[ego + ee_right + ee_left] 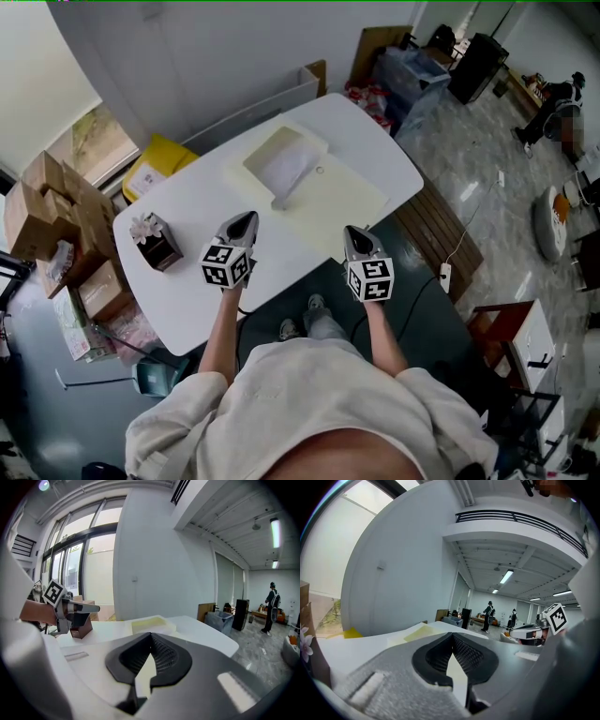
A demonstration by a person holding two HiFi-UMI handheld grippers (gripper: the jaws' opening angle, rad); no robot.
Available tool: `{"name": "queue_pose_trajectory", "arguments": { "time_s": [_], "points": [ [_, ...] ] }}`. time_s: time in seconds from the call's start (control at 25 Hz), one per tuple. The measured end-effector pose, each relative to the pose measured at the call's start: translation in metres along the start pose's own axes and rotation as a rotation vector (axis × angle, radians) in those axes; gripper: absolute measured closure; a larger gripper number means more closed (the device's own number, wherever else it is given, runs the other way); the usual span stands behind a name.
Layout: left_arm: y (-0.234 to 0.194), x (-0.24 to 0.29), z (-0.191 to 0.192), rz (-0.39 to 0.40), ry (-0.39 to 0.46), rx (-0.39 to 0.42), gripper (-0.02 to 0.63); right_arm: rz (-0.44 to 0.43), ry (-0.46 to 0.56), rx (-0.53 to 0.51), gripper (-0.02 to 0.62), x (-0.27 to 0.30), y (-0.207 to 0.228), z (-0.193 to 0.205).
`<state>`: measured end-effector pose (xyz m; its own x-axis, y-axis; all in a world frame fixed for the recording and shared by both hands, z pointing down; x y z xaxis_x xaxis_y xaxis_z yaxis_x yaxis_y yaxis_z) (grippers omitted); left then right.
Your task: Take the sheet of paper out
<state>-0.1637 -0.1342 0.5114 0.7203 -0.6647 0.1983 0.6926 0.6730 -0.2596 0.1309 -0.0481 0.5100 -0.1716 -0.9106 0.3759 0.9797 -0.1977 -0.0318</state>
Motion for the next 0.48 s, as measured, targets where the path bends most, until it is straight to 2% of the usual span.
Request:
{"name": "queue_pose_trajectory", "arguments": {
  "time_s": [0.2,0.48],
  "points": [
    [-0.011,0.012,0.005,-0.030,-0.020,-0.014,0.604,-0.029,-0.001,0.000,0.595,0.027,0.009,-0.005],
    [-0.034,0.036,0.002,-0.116,-0.043,-0.033,0.604,-0.115,-0.008,-0.013,0.595,0.083,0.028,-0.022]
  ]
}}
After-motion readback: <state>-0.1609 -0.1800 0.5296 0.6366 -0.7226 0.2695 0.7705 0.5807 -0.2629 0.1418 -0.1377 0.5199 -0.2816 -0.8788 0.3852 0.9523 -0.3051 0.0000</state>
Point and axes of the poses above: the fingertips, and each gripper's own axes: x forward along the fingers, y to its right, z out of its underside, the point moved 8 cm from there along -x, backward along the fingers, and after that the axes turned 4 degrees about z, right-handed, at the moved point
